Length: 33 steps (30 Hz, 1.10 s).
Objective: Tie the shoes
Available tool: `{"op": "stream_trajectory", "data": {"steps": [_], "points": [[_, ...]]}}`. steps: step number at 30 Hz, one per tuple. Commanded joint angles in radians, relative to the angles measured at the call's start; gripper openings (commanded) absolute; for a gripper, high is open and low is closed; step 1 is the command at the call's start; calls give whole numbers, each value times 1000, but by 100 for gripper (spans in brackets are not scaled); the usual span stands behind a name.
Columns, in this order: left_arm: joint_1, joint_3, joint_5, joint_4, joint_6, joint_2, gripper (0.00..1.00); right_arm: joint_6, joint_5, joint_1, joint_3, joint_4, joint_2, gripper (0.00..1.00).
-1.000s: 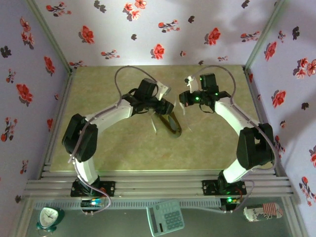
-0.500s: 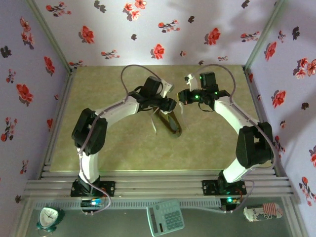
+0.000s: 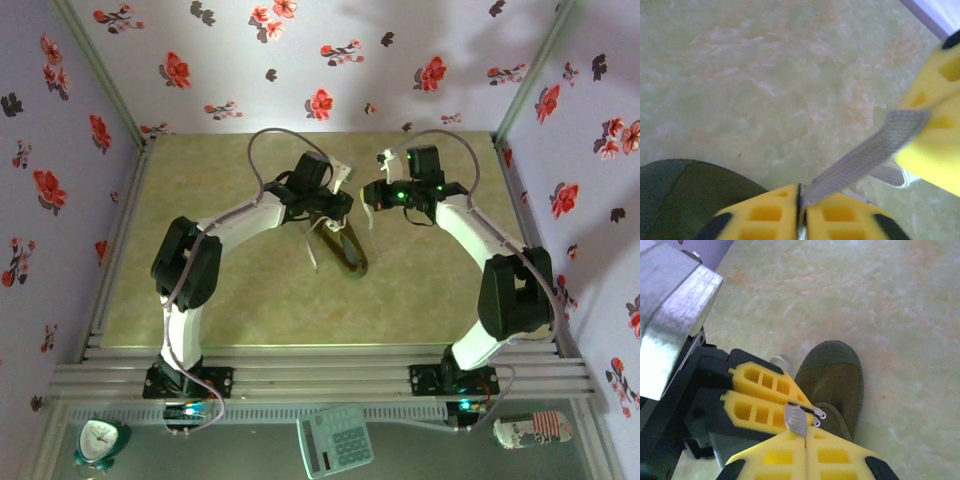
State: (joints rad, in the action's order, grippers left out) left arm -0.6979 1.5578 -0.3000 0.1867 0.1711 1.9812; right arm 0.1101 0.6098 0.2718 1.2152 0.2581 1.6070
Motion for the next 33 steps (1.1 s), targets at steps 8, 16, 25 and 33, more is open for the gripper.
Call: {"op": "stream_trajectory", "data": {"steps": [8,16,25,33], "points": [[15,23,18,18,7,-26,0,-78,-133,10,51,143,72,0],[24,37,-6,67,16,-24,0,-81,-142,28,15,152,55,22],[37,67,-14,167,45,-25,0,19,-442,30,-215,27,-244,42],[13,-32,-11,138,62,-80,0,103,-508,47,-294,81,-363,39]]}}
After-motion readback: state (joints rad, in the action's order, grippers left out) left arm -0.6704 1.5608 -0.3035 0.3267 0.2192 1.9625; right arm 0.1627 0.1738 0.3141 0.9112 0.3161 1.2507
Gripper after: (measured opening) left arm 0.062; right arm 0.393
